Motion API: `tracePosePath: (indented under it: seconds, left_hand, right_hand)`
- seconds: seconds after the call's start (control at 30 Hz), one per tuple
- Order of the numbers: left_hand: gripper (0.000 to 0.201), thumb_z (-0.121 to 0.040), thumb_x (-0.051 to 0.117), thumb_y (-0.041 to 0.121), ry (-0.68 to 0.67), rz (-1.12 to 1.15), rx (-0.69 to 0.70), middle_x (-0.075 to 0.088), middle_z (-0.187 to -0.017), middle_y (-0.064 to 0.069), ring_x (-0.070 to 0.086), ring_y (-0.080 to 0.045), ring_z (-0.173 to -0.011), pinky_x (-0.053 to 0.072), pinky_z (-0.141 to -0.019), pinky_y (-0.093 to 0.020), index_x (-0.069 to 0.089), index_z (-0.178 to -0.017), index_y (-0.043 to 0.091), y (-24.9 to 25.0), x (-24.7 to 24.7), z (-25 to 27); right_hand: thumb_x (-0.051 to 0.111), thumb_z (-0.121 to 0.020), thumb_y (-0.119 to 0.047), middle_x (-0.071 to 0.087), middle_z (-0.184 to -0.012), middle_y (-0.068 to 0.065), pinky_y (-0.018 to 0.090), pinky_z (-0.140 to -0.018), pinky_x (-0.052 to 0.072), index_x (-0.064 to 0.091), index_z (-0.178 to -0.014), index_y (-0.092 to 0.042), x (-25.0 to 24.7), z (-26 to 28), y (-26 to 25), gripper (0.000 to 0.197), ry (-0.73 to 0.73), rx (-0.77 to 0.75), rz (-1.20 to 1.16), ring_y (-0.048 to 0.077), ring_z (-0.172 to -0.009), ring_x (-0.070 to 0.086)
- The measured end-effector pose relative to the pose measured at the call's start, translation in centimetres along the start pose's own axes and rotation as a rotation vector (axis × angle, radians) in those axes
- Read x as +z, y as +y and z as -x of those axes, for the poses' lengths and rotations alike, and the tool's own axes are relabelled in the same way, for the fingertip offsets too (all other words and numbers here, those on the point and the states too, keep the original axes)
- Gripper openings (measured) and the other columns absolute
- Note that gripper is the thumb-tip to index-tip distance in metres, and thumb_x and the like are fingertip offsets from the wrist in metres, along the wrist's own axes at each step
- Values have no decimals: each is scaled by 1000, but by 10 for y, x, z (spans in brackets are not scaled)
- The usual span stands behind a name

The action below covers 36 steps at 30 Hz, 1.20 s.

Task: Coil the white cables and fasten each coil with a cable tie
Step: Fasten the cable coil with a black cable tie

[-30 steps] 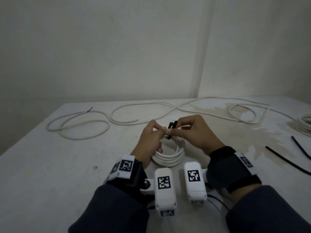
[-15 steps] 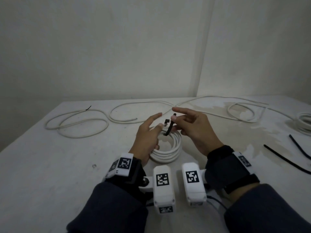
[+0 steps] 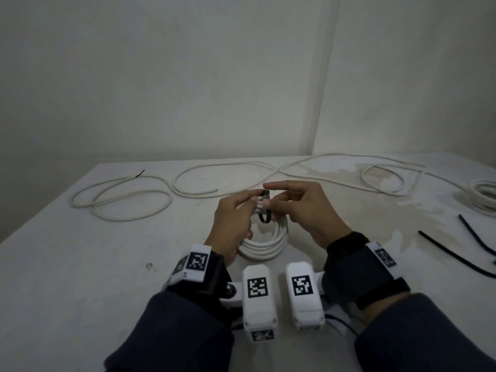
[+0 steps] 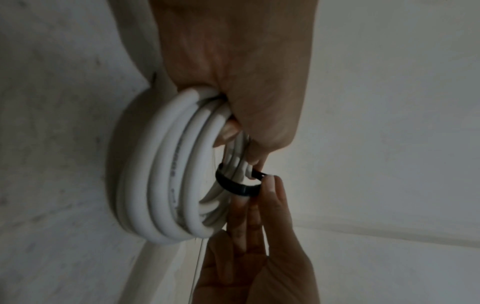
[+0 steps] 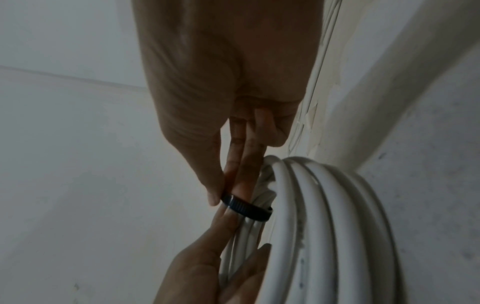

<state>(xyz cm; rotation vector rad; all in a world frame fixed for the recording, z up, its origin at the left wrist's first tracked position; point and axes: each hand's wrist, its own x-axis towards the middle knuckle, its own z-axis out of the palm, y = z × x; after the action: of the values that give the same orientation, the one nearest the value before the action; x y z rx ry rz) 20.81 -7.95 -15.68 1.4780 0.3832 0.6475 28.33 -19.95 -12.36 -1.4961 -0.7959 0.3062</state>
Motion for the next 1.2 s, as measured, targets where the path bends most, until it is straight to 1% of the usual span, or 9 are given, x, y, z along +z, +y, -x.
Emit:
tracePosePath:
  seconds: [0.13,0.3,0.4,0.47,0.7,0.8,0.97,1.1,1.2]
  left_hand:
    - [28,-97,50,12,-31,-3,28,63,-73,-6,33,-13,-44,31,-39,-19,72,-98,29,3,1,3]
    - [25,-97,51,11,-40,-30,51,63,-69,-3,34,-10,-39,31,-38,-18,72,-106,21,2,1,1]
    - [26,-97,50,10,-55,-60,73,60,-55,9,35,-6,-36,30,-37,-18,70,-101,25,1,2,1]
    - [26,-98,49,10,-59,-86,84,57,-50,13,36,-3,-35,29,-37,-18,69,-100,25,1,3,0]
    - [27,-97,48,9,-75,-132,100,62,-56,11,42,-2,-35,31,-36,-17,72,-103,19,1,3,1]
    - [27,-97,48,9,-59,-142,96,64,-63,7,45,-1,-37,32,-36,-17,73,-107,17,0,3,0]
    - [26,-98,48,9,-78,-111,74,62,-59,10,43,-2,-36,32,-37,-17,72,-107,15,0,3,0]
    - [24,-97,50,13,-62,-93,23,63,-60,5,38,-7,-37,32,-38,-19,72,-107,13,-3,3,-1]
    - [25,-97,50,14,-43,-83,-17,67,-76,-5,41,-3,-36,32,-39,-19,71,-109,13,-3,2,-1]
  right_hand:
    - [75,-76,4,66,-52,-1,8,-48,40,70,-105,1,0,-2,3,29,1,-2,3,5,-46,59]
    - [74,-76,5,64,-49,-2,8,-45,40,70,-101,5,0,-2,3,26,21,-5,-32,5,-44,59]
    - [73,-77,6,64,-48,-2,8,-45,39,70,-99,5,0,-3,4,22,56,-20,-44,6,-44,60]
    - [71,-78,7,64,-48,-4,8,-46,39,70,-100,5,0,-4,5,22,75,-19,-60,5,-44,60]
    - [69,-80,6,69,-59,-2,13,-51,46,71,-95,6,1,-5,9,16,86,-34,-121,5,-51,62]
    - [70,-81,4,68,-56,-3,14,-52,46,71,-96,-1,1,-6,11,16,93,-41,-113,5,-50,61]
    - [71,-80,3,69,-61,1,14,-51,46,72,-89,0,1,-7,11,10,107,-80,-70,6,-51,62]
    - [73,-79,1,69,-73,11,15,-58,48,72,-95,1,0,-5,11,17,55,-66,-17,7,-59,64]
    - [80,-68,4,70,-76,4,17,-66,51,72,-98,-8,-1,-4,10,33,-29,-4,-8,11,-68,68]
